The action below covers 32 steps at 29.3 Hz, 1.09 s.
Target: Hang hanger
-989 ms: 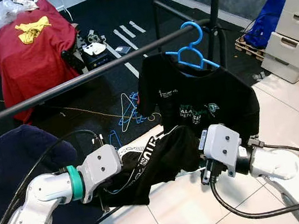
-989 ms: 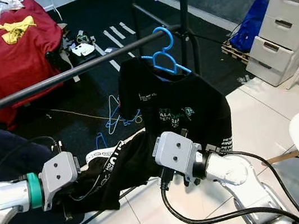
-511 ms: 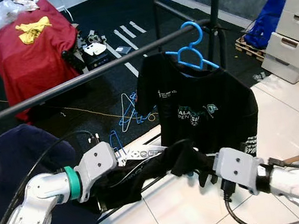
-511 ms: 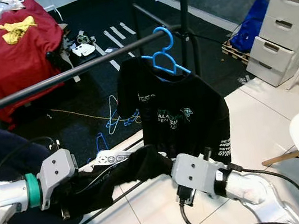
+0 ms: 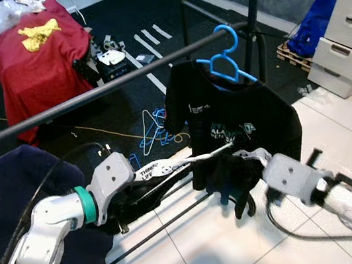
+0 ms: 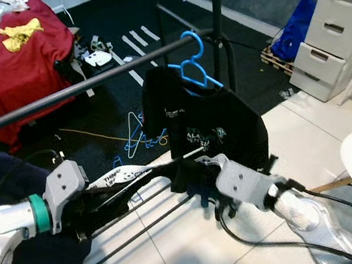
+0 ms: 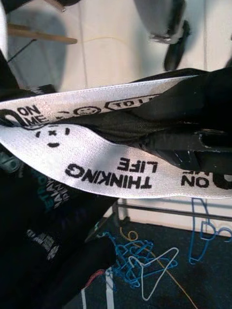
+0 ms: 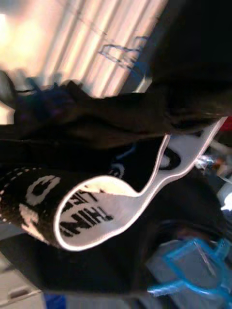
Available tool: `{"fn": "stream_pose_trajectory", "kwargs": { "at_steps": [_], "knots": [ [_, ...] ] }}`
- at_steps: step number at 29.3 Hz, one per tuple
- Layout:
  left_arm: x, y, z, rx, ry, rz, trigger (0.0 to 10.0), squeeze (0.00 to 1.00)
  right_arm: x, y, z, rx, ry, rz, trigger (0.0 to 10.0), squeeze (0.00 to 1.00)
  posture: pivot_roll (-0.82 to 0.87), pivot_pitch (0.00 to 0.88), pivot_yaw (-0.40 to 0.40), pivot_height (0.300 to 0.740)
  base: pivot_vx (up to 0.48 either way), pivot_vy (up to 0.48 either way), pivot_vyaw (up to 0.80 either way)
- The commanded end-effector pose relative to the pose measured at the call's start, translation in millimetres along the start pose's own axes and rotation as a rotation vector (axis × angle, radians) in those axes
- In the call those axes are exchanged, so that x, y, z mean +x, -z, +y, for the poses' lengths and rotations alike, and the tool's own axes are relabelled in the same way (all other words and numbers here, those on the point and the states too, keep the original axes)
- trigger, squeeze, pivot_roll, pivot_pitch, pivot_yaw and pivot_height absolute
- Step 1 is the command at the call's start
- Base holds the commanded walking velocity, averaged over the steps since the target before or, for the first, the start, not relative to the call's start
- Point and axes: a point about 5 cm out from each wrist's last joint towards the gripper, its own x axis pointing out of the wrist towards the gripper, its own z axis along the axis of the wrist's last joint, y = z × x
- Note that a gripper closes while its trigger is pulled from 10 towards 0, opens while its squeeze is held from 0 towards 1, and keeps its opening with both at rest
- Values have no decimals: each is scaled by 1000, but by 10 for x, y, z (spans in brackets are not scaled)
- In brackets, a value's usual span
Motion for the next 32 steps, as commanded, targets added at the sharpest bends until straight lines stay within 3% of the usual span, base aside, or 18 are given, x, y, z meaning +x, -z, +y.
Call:
{"fn": "stream_pose_trajectory", "kwargs": {
  "at_steps": [1,2,5,6,8,9,10,13,16,17,19,20,21,22,23,24,29,32],
  "knots": [
    [-22,45,-16,-34,-31,3,10000,0,25,-72,-13,106,52,-53,10000,0,-214,155,159,740,0,0,0],
    [21,42,-48,-41,-34,-8,10000,0,81,-213,-14,217,91,-138,10000,0,-214,153,159,740,0,0,0],
    [45,41,-63,-45,-37,-14,10000,0,109,-290,-18,284,116,-184,10000,0,-214,153,159,740,0,0,0],
    [72,42,-74,-51,-43,-17,10000,0,129,-345,-22,349,140,-220,10000,1000,-215,150,158,740,0,0,0],
    [142,35,-80,-66,-74,-28,10000,0,163,-431,33,547,152,-283,10000,1000,-215,145,156,740,0,0,0],
    [142,35,-80,-66,-74,-28,10000,0,163,-431,33,547,152,-283,10000,1000,-215,145,156,740,0,0,0],
    [184,22,-73,-77,-98,-38,10000,0,164,-491,106,638,109,-316,10000,1000,-213,144,155,740,0,0,0],
    [226,1,-60,-86,-127,-49,10000,0,147,-561,209,701,36,-346,10000,1000,-216,142,153,740,0,0,0],
    [323,-37,-5,-110,-210,-65,10000,0,71,-633,441,798,-97,-358,10000,1000,-222,143,149,740,0,0,0],
    [374,-43,44,-123,-280,-60,10000,0,32,-617,471,926,-28,-357,10000,1000,-227,146,148,740,0,0,0],
    [374,-43,44,-123,-280,-60,10000,0,32,-617,471,926,-28,-357,10000,1000,-227,146,148,740,0,0,0],
    [381,-37,60,-124,-301,-55,10000,0,22,-605,433,989,32,-364,10000,1000,-226,147,148,740,0,0,0],
    [381,-37,60,-124,-301,-55,10000,0,22,-605,433,989,32,-364,10000,1000,-226,147,148,740,0,0,0],
    [381,-28,77,-128,-321,-49,10000,0,20,-549,347,1067,158,-356,10000,1000,-231,149,148,740,0,0,0],
    [381,-28,77,-128,-321,-49,10000,0,20,-549,347,1067,158,-356,10000,1000,-231,149,148,740,0,0,0],
    [378,-27,98,-137,-350,-51,10000,0,-9,-479,286,1160,267,-341,10000,0,-230,153,147,740,0,0,0],
    [386,-81,93,-159,-352,-80,10000,0,-13,-473,466,1161,191,-298,10000,0,-230,157,147,740,0,0,0],
    [400,-209,32,-171,-310,-145,10000,0,36,-477,686,1127,61,-249,10000,0,-226,159,140,740,0,0,0]
  ]
}}
